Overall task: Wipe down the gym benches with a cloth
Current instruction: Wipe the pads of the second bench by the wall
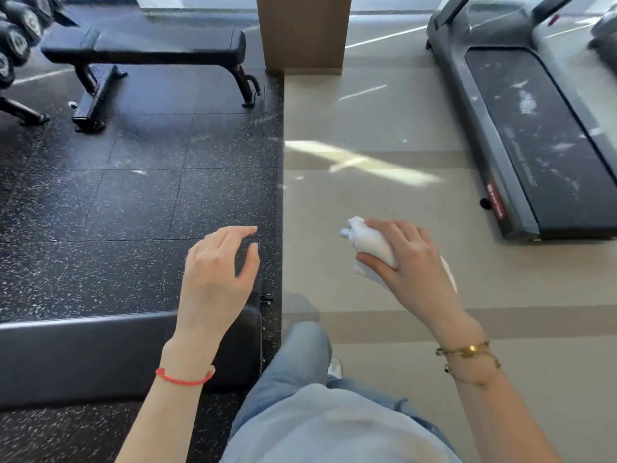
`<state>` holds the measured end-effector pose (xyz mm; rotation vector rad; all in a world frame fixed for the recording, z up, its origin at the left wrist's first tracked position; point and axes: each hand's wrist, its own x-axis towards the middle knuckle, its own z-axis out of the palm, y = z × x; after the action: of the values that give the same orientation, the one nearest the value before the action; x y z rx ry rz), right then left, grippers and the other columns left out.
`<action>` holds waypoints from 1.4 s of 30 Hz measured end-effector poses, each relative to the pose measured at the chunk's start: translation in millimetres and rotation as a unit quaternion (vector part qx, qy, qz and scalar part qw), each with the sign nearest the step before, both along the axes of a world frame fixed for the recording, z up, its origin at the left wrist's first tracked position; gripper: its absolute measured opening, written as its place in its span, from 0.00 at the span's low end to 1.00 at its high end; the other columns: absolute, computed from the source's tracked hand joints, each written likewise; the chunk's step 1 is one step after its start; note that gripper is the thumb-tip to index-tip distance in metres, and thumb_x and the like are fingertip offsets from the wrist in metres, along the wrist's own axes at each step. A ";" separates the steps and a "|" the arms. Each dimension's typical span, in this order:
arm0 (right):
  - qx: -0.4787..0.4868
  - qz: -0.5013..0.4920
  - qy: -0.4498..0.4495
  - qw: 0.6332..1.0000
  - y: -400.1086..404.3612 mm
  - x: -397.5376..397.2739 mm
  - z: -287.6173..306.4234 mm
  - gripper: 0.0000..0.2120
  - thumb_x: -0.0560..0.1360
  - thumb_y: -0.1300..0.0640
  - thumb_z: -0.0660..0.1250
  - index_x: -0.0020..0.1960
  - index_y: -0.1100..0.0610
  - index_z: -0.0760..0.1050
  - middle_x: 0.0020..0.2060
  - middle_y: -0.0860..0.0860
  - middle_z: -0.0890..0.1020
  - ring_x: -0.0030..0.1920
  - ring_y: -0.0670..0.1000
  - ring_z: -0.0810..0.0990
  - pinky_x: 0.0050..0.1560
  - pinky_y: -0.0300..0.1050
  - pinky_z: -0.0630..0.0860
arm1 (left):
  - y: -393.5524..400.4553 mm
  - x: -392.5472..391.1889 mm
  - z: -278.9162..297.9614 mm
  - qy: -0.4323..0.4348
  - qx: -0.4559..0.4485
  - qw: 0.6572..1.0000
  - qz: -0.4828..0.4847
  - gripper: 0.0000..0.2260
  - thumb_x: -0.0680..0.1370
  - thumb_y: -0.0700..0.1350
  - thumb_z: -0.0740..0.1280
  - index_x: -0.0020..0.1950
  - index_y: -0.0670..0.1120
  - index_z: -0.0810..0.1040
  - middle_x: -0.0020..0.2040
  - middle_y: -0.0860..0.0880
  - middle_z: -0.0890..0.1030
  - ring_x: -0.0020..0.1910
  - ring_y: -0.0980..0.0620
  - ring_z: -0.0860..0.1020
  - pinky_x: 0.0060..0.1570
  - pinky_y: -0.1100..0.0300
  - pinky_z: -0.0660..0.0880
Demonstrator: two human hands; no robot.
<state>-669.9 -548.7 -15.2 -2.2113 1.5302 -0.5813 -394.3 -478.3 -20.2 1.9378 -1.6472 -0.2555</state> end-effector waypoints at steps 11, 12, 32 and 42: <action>-0.002 0.057 -0.008 0.998 -172.3 21.1 -18.0 0.26 0.75 0.34 0.58 0.66 0.47 0.73 0.57 0.48 0.77 0.53 0.54 0.72 0.54 0.52 0.72 | -148.7 11.1 -10.5 -0.010 0.018 0.999 0.041 0.15 0.80 0.50 0.60 0.63 0.47 0.79 0.59 0.50 0.82 0.58 0.48 0.79 0.63 0.44 0.73; -0.005 0.061 -0.007 0.998 -193.3 28.3 -18.4 0.26 0.75 0.34 0.58 0.66 0.47 0.73 0.57 0.48 0.77 0.53 0.54 0.72 0.54 0.52 0.72 | -167.2 17.5 -10.5 -0.009 0.018 0.999 0.046 0.15 0.80 0.50 0.60 0.63 0.47 0.79 0.59 0.50 0.82 0.58 0.48 0.79 0.63 0.44 0.73; -0.012 0.166 -0.025 0.986 -602.4 261.7 -3.3 0.26 0.75 0.34 0.60 0.67 0.48 0.73 0.57 0.48 0.77 0.54 0.54 0.70 0.55 0.54 0.72 | -525.6 231.2 11.2 -0.049 -0.003 0.987 0.155 0.11 0.81 0.44 0.65 0.63 0.47 0.79 0.59 0.50 0.82 0.57 0.48 0.79 0.62 0.46 0.74; -0.008 0.220 -0.035 0.975 -824.3 404.3 -2.3 0.24 0.75 0.37 0.61 0.67 0.46 0.73 0.59 0.46 0.76 0.56 0.51 0.71 0.56 0.51 0.71 | -721.7 346.0 21.7 -0.033 -0.014 0.978 0.204 0.12 0.81 0.44 0.65 0.63 0.46 0.79 0.59 0.50 0.82 0.57 0.50 0.79 0.61 0.49 0.74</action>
<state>-265.5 -1373.0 -17.5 -2.4073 0.9545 -0.5227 -48.3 -1200.0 1.4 2.2258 -1.2437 -0.0057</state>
